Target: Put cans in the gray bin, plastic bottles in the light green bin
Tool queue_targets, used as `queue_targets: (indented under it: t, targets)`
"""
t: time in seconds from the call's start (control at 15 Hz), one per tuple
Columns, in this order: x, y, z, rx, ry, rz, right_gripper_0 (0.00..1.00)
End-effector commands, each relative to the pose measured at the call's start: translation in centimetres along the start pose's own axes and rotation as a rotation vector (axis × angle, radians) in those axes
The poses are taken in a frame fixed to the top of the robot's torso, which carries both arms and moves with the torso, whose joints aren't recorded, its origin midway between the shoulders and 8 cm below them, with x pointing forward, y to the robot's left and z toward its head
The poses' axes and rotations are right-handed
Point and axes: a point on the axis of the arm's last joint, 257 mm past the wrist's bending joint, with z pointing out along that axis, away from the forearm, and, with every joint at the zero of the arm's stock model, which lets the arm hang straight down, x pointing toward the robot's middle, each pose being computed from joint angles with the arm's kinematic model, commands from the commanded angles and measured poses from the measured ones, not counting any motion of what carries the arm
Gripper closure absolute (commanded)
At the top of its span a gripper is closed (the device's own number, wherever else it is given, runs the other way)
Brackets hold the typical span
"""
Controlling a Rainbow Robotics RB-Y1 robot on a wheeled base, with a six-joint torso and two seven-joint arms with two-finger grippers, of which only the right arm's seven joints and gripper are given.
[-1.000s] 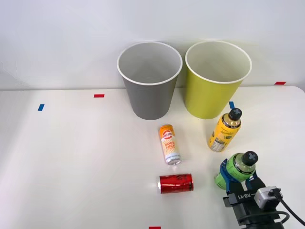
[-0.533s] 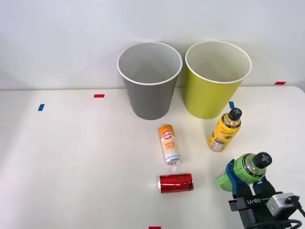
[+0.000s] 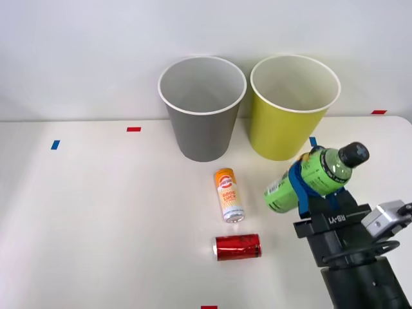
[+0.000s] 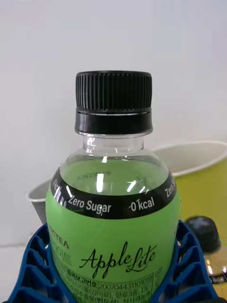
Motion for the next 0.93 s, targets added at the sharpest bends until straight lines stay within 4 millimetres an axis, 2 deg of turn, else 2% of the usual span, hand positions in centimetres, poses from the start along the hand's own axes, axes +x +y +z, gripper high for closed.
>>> queue_targets:
  t: [0.07, 0.2, 0.47, 0.6, 0.8, 0.93]
  targets:
    - [-2.2, 0.2, 3.1, -0.030, -0.064, -0.027, 1.00]
    - [-3.1, 0.1, 5.1, -0.029, -0.077, -0.032, 1.00]
    - [-8.0, 1.4, 10.0, -0.072, -0.090, -0.003, 1.00]
    - [-9.5, 1.2, 12.3, -0.080, -0.089, 0.042, 1.00]
    - [-9.7, 0.3, 15.9, -0.086, -0.028, -0.005, 1.00]
    - [-8.7, -0.7, 18.6, -0.060, -0.031, -0.018, 1.00]
